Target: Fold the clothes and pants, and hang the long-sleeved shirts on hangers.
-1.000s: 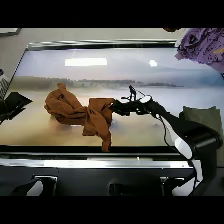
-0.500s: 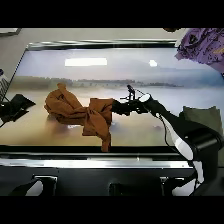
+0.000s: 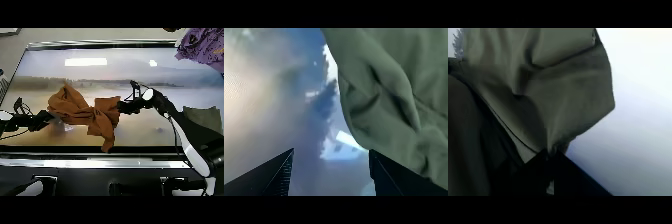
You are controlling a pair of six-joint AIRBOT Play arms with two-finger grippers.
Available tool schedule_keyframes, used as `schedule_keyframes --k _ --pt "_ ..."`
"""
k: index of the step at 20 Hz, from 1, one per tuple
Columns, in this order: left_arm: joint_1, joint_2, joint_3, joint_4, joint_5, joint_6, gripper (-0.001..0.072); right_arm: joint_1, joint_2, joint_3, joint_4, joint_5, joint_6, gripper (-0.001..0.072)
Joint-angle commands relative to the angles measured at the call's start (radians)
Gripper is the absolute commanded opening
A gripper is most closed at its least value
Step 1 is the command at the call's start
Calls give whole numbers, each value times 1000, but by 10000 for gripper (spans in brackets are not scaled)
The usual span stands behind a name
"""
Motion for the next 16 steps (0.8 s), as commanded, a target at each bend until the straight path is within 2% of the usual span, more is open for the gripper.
schedule_keyframes --k 1,6,11,14,15,16 --pt "4 -41 -13 -53 188 57 528 -1 53 1 -173 45 113 30" --pt "7 -90 36 -98 341 57 524 0 96 1 -248 109 151 30" --pt "-16 -272 143 -121 329 57 523 0 105 1 -247 144 168 30" --pt "-43 -374 219 -131 276 57 522 0 105 1 -247 148 186 30" --pt "-49 -400 239 -145 261 57 501 0 105 1 -247 148 190 30" --pt "-56 -422 256 -158 250 57 429 0 105 1 -247 148 193 30"
